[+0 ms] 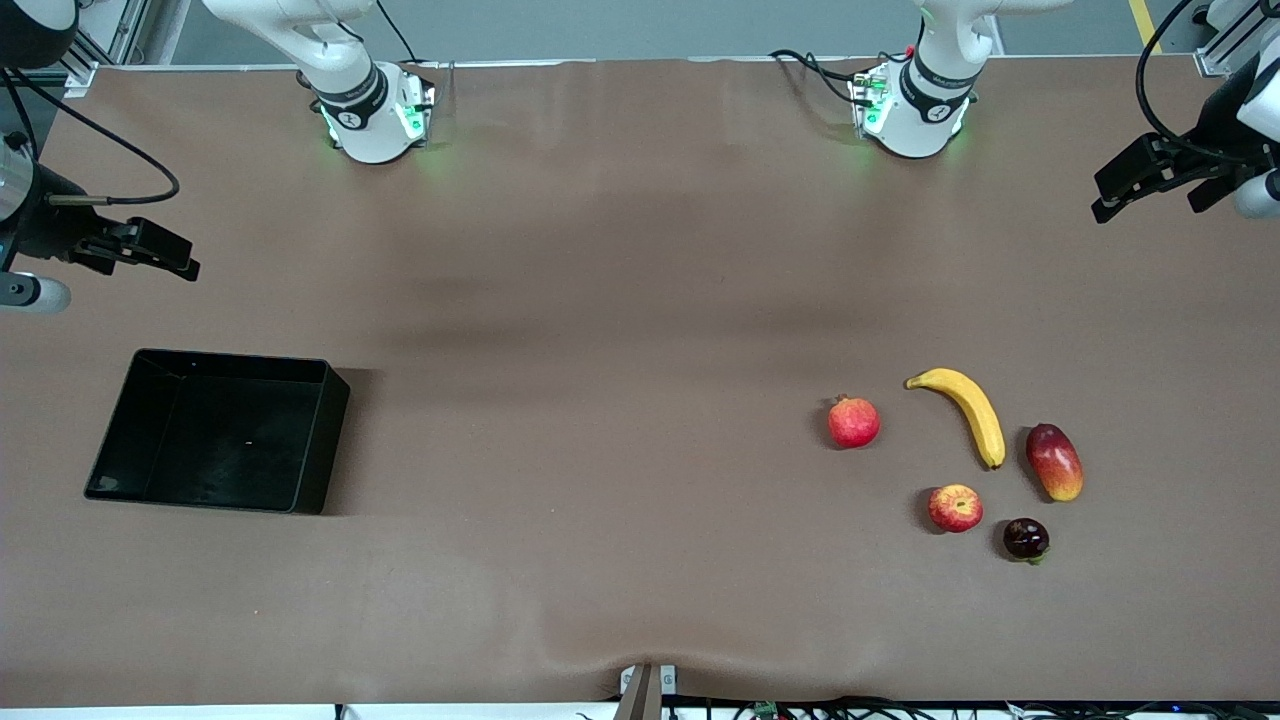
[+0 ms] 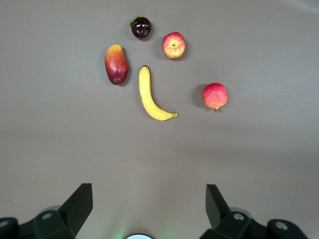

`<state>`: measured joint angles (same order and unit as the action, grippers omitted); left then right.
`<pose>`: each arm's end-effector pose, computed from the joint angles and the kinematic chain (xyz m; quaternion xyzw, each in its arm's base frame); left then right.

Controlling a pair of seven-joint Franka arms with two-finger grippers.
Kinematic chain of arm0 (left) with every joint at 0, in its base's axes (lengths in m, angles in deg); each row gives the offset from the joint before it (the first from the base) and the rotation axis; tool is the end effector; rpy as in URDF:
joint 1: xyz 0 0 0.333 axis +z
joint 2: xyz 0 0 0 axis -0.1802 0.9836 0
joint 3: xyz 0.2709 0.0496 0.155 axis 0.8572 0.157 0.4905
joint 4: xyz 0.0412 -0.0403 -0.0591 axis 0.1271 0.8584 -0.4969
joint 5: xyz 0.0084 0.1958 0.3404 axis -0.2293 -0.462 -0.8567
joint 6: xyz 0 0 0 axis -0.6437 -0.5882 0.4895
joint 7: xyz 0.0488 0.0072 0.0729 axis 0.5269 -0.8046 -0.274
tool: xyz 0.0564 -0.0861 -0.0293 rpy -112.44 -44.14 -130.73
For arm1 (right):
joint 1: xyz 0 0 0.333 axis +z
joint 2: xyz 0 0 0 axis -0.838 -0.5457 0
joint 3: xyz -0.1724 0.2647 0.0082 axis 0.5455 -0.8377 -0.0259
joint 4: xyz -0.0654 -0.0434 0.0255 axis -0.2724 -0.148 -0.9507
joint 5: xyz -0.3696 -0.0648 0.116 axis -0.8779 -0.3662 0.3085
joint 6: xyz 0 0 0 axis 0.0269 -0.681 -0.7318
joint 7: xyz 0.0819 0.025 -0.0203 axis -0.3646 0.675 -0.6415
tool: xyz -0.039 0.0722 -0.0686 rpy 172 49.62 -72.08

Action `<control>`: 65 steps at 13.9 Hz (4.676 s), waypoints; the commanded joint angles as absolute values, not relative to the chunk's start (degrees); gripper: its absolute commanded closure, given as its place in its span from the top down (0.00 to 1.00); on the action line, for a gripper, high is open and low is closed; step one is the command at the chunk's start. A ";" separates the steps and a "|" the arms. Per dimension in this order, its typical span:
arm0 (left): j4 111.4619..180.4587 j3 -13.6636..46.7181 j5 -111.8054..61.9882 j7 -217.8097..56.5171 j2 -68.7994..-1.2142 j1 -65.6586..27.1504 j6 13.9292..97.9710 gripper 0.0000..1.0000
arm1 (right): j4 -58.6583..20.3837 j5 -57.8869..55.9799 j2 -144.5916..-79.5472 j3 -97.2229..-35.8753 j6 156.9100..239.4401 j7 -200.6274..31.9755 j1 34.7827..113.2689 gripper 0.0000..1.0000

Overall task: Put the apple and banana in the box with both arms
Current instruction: 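Reach the left gripper to the apple while the right gripper reaches the box, then grasp the apple with the left gripper while the right gripper grips the box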

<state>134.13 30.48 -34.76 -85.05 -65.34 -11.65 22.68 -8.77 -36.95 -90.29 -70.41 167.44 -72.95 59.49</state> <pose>0.5142 -0.0503 0.6774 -0.9988 -0.0472 -0.0069 0.0097 0.5536 0.0115 0.6127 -0.9977 0.0465 0.0487 0.0047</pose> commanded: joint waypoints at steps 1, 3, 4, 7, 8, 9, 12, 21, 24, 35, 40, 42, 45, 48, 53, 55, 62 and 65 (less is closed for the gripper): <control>133.87 30.46 -33.99 -84.66 -65.46 -11.43 22.55 1.00 | -9.32 -37.71 -89.84 -70.68 167.28 -73.41 59.04 1.00; 133.79 30.46 -33.90 -84.83 -65.38 -11.35 22.55 1.00 | -9.50 -37.71 -89.84 -70.68 167.28 -73.41 59.04 1.00; 133.79 30.46 -33.99 -85.00 -64.59 -11.35 22.55 1.00 | -9.59 -37.71 -89.84 -70.68 167.28 -73.41 59.04 1.00; 133.79 30.46 -33.99 -85.27 -62.66 -11.43 22.90 1.00 | -10.37 -37.71 -89.92 -70.68 167.89 -73.75 58.86 1.00; 133.79 30.46 -33.99 -85.18 -61.95 -11.43 23.07 1.00 | -10.73 -37.71 -89.92 -70.59 167.98 -74.28 58.86 1.00; 133.79 30.46 -34.34 -85.09 -61.16 -11.35 23.60 1.00 | -10.82 -37.71 -89.92 -70.59 168.07 -74.55 58.51 1.00; 134.32 30.55 -34.78 -85.53 -58.18 -11.52 27.20 1.00 | -12.83 -37.71 -89.92 -70.42 170.61 -77.26 56.85 1.00; 134.40 30.46 -34.78 -89.57 -40.26 -12.05 46.08 1.00 | -22.41 -37.71 -91.06 -70.42 189.15 -93.35 44.80 1.00; 134.40 30.37 -34.78 -93.35 -35.07 -12.75 52.59 1.00 | -26.36 -38.50 -91.33 -70.42 194.68 -93.44 44.71 1.00; 130.20 30.81 -39.17 -92.74 -21.53 -12.31 65.87 1.00 | -48.26 -38.94 -93.96 -70.42 226.51 -94.66 40.41 1.00; 127.55 31.60 -41.20 -91.60 -17.22 -12.23 70.17 1.00 | -48.26 -38.68 -100.72 -70.59 236.69 -101.96 36.28 1.00; 127.46 31.86 -40.85 -91.95 -16.33 -12.14 72.28 1.00 | -47.91 -38.50 -103.80 -70.68 240.83 -103.37 35.22 1.00; 127.46 31.69 -39.71 -92.04 -15.46 -12.05 73.78 1.00 | -46.86 -38.59 -105.04 -70.68 241.37 -103.64 35.04 1.00; 127.63 31.78 -37.33 -91.69 -13.44 -12.05 75.80 1.00 | -43.70 -38.42 -106.88 -70.68 241.28 -105.91 34.78 1.00; 127.90 31.78 -38.12 -91.25 -12.29 -11.17 75.81 1.00 | -38.17 -38.15 -111.53 -70.68 241.11 -106.80 34.25 1.00; 127.90 31.86 -38.21 -90.64 -12.20 -11.26 75.81 1.00 | -35.79 -37.98 -114.52 -70.85 240.67 -106.72 33.12 1.00; 127.99 31.78 -37.07 -89.84 -12.29 -11.08 75.81 1.00 | -32.53 -37.45 -119.36 -71.03 240.67 -106.80 32.41 1.00; 128.34 31.69 -34.52 -90.02 -12.38 -11.26 75.81 1.00 | -32.62 -37.45 -119.37 -71.03 240.58 -106.80 32.41 0.00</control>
